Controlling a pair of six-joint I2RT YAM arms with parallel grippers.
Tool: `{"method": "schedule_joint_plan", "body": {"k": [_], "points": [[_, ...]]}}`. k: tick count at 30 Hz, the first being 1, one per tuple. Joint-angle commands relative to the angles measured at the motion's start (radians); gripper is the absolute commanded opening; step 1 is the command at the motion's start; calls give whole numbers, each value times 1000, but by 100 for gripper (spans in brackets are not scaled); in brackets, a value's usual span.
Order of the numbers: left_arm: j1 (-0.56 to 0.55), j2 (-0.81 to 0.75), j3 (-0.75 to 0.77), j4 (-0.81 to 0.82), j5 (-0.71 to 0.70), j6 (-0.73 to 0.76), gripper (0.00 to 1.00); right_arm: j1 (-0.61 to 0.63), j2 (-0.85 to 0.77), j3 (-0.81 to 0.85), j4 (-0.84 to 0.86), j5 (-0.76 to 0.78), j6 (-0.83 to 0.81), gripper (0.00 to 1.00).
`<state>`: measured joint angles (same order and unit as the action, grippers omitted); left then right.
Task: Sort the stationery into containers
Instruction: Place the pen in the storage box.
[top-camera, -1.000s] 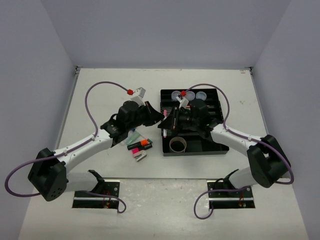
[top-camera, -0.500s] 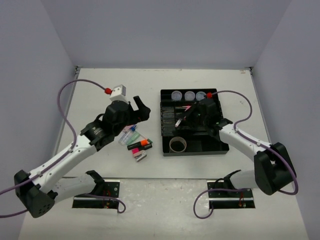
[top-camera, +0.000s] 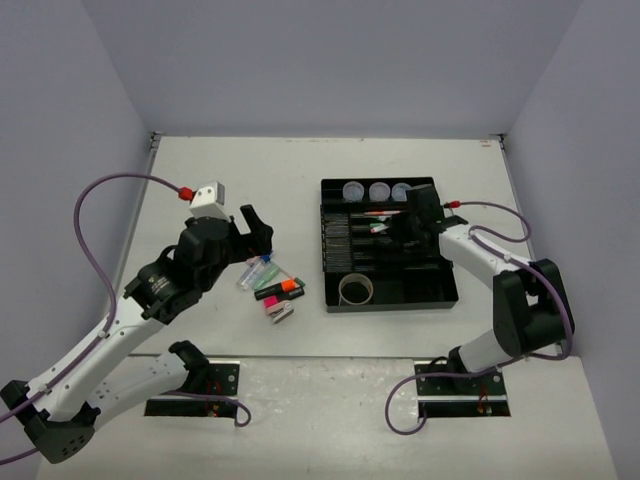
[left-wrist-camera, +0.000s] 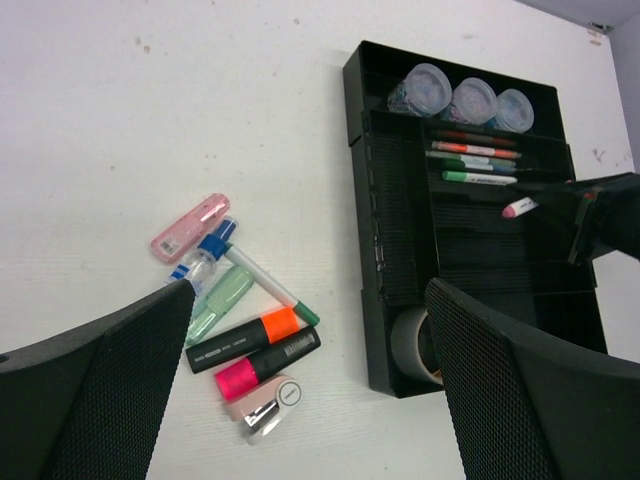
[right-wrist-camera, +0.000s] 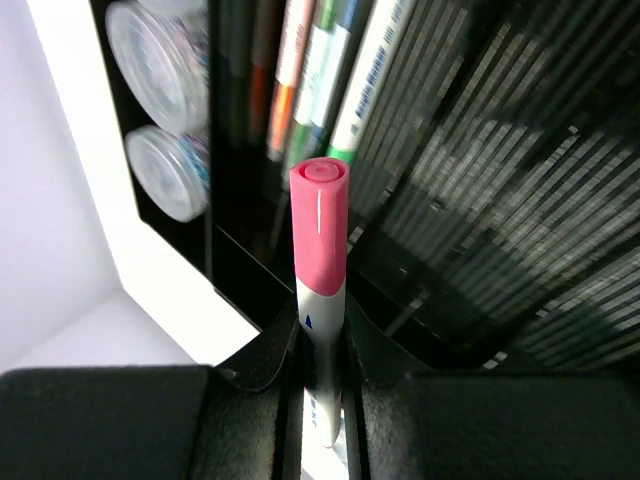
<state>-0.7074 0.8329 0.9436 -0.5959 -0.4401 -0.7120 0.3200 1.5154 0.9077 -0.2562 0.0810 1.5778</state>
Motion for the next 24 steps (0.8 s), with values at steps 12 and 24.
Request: {"method": "schedule_joint_plan", "body": {"k": [12,24], "points": [[0,-28,-23,-48,-30,49,100,-38,136,71,-24,75,278,0],[-1,-16,-35,-41,-45,64,100,-68,235,147,16,17,150,24]]}}
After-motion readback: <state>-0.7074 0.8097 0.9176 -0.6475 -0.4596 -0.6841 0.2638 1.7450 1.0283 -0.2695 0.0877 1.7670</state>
